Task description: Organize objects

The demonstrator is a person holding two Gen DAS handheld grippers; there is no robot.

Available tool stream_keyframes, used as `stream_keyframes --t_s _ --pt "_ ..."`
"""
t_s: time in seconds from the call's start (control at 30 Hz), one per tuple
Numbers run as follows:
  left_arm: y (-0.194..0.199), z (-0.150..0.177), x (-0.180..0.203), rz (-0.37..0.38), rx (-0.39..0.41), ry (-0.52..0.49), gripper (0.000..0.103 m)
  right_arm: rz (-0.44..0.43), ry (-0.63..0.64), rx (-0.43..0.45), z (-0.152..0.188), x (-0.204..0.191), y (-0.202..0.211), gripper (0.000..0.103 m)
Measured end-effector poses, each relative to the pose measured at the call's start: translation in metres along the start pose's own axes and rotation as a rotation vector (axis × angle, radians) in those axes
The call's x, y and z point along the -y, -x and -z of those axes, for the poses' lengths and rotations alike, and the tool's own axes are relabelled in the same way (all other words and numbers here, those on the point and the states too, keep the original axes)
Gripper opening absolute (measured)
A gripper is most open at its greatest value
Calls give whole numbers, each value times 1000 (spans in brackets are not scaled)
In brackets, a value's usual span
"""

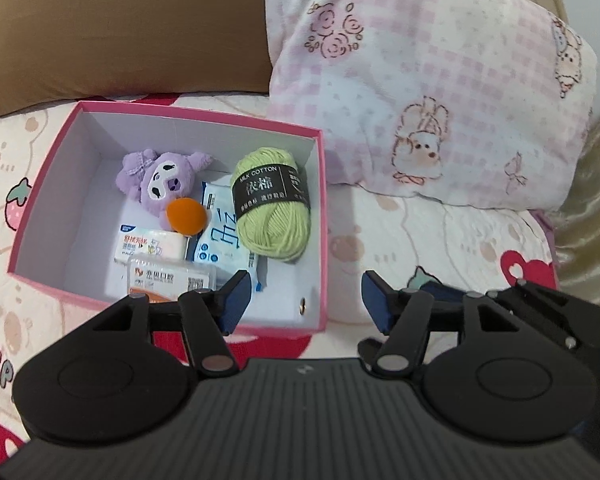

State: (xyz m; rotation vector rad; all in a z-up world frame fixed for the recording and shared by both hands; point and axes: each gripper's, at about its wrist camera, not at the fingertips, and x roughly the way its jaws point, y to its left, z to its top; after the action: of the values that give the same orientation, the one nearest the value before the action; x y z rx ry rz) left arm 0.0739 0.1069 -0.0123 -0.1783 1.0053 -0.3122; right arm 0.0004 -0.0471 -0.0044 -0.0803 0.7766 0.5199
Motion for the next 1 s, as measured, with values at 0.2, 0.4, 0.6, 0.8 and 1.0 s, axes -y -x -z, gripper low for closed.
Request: stream_keyframes --t_s 0.2,0.4,0.6,0.8,1.0 --pt "25 18 1 30 32 11 60 52 -21 -5 8 2 21 62" --pt "35 31 11 3 23 -17 60 91 -73 -19 18 16 32 63" --pt "41 47 27 10 18 -50 60 146 -129 -17 27 29 51 67" --pt "48 61 43 40 24 -92 61 184 -143 -9 37 32 71 69" --pt "57 70 52 62 30 -108 62 215 -170 -11 46 32 82 71"
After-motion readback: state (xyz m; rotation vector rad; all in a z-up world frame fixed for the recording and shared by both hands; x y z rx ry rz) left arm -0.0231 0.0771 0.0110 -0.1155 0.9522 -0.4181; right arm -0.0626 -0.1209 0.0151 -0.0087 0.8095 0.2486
